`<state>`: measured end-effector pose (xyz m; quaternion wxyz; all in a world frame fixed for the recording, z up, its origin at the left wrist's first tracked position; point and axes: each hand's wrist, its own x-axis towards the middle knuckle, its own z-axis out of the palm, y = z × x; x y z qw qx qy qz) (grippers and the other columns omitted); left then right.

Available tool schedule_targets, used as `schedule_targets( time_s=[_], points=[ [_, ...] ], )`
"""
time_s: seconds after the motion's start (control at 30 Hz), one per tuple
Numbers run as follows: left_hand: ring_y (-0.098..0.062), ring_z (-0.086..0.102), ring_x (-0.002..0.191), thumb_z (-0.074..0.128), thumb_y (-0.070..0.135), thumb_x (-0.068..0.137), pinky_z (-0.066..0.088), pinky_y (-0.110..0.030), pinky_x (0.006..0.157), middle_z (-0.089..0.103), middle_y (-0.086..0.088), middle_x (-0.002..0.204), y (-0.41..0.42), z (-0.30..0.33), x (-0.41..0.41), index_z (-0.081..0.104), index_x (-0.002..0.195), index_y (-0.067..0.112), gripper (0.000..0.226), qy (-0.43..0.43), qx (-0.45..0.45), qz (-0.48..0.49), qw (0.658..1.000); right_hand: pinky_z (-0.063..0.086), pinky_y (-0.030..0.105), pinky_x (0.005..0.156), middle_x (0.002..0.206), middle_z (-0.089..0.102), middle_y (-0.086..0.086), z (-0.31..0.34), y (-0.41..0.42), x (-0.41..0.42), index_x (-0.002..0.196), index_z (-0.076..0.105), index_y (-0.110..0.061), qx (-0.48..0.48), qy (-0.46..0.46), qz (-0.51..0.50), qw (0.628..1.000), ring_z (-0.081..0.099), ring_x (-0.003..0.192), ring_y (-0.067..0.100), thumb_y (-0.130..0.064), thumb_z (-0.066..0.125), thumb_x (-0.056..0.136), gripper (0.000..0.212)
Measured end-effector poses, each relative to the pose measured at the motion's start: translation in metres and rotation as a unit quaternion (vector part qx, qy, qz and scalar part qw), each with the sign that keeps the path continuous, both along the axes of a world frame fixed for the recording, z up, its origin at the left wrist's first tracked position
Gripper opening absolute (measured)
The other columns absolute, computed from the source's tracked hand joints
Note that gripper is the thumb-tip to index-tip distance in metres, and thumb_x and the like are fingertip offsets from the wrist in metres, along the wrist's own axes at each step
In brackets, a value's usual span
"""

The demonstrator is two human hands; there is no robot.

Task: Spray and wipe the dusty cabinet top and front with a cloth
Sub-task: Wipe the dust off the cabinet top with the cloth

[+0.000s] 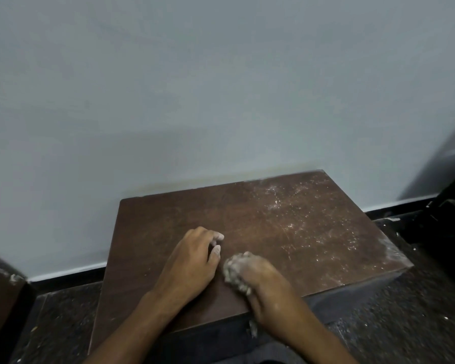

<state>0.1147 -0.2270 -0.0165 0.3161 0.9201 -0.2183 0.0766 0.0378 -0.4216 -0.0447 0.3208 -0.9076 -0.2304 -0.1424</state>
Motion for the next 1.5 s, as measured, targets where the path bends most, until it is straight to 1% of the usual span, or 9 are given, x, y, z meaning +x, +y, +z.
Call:
schedule_targets(
  time_s=[0.13,0.27,0.4,0.6,0.87,1.07,1.23,1.37,1.5],
  points=[
    [-0.003,0.05,0.102,0.056,0.028,0.091,0.046,-0.025,0.091,0.056,0.015,0.107,0.009,-0.001,0.016,0.062,0.115,0.026,0.025,-0.025,0.026,0.021,0.999,0.034,0.035,0.119,0.139,0.059,-0.002,0.004,0.016,0.052,0.139,0.057,-0.017,-0.039,0.02,-0.088,0.995,0.048,0.134,0.013,-0.016,0.051,0.099,0.04],
    [-0.016,0.053,0.103,0.053,0.015,0.088,0.047,-0.035,0.093,0.059,0.004,0.112,0.012,0.002,0.047,0.063,0.118,0.018,0.031,-0.041,0.052,0.033,0.997,0.023,0.017,0.119,0.129,0.064,0.003,0.011,0.047,0.088,0.133,0.061,-0.012,-0.054,0.019,-0.026,0.998,0.054,0.122,0.015,-0.021,0.044,0.1,0.038],
    [-0.023,0.053,0.106,0.051,0.017,0.084,0.046,-0.04,0.094,0.059,-0.001,0.116,0.011,0.008,0.079,0.058,0.124,0.014,0.041,-0.052,0.082,0.055,0.994,0.032,0.031,0.116,0.124,0.067,0.012,0.008,0.038,0.159,0.129,0.063,-0.004,-0.069,0.008,-0.047,0.996,0.059,0.116,0.028,-0.018,0.046,0.097,0.039],
    [-0.022,0.051,0.118,0.051,0.02,0.088,0.041,-0.037,0.103,0.058,-0.002,0.124,0.016,0.015,0.109,0.054,0.131,0.012,0.044,-0.042,0.077,0.059,0.994,0.047,0.045,0.095,0.11,0.064,0.015,0.013,0.033,0.24,0.112,0.064,-0.004,-0.088,0.061,-0.082,0.991,0.058,0.102,0.035,-0.014,0.049,0.093,0.026],
    [-0.014,0.048,0.119,0.053,0.021,0.093,0.04,-0.032,0.104,0.056,0.004,0.125,0.043,0.011,0.118,0.054,0.132,0.017,0.039,-0.025,0.07,0.063,0.995,0.019,0.01,0.115,0.135,0.062,0.003,0.012,0.011,0.185,0.137,0.058,-0.011,-0.094,0.029,-0.011,0.995,0.051,0.126,0.018,-0.02,0.058,0.101,0.037],
    [-0.015,0.05,0.116,0.053,0.02,0.092,0.042,-0.033,0.102,0.058,0.004,0.123,0.063,0.008,0.114,0.056,0.129,0.016,0.037,-0.035,0.059,0.08,0.994,0.045,0.044,0.102,0.12,0.065,0.014,0.005,0.053,0.22,0.124,0.063,-0.006,-0.108,0.021,-0.142,0.984,0.059,0.109,0.035,-0.019,0.043,0.099,0.035],
    [-0.018,0.055,0.104,0.045,0.021,0.089,0.042,-0.029,0.095,0.064,0.001,0.11,0.087,0.005,0.109,0.063,0.114,0.013,0.032,-0.089,0.029,0.138,0.986,0.049,0.047,0.084,0.1,0.067,0.008,0.008,0.145,0.207,0.106,0.065,-0.01,-0.045,0.005,-0.042,0.998,0.06,0.09,0.028,-0.021,0.037,0.096,0.032],
    [-0.017,0.055,0.105,0.038,0.029,0.089,0.043,-0.032,0.096,0.064,0.002,0.109,0.099,0.007,0.113,0.065,0.115,0.014,0.04,-0.075,0.015,0.154,0.985,0.043,0.037,0.104,0.117,0.065,0.006,0.013,0.151,0.191,0.119,0.063,-0.011,-0.02,0.011,0.053,0.998,0.058,0.108,0.024,-0.013,0.045,0.098,0.027],
    [-0.016,0.051,0.112,0.052,0.026,0.093,0.043,-0.033,0.099,0.06,0.003,0.114,0.113,0.007,0.113,0.062,0.121,0.018,0.031,-0.045,0.003,0.186,0.981,0.029,0.027,0.116,0.138,0.06,0.007,0.014,0.083,0.199,0.136,0.059,-0.012,-0.051,0.02,-0.087,0.995,0.053,0.127,0.026,-0.018,0.049,0.104,0.034]
  ],
)
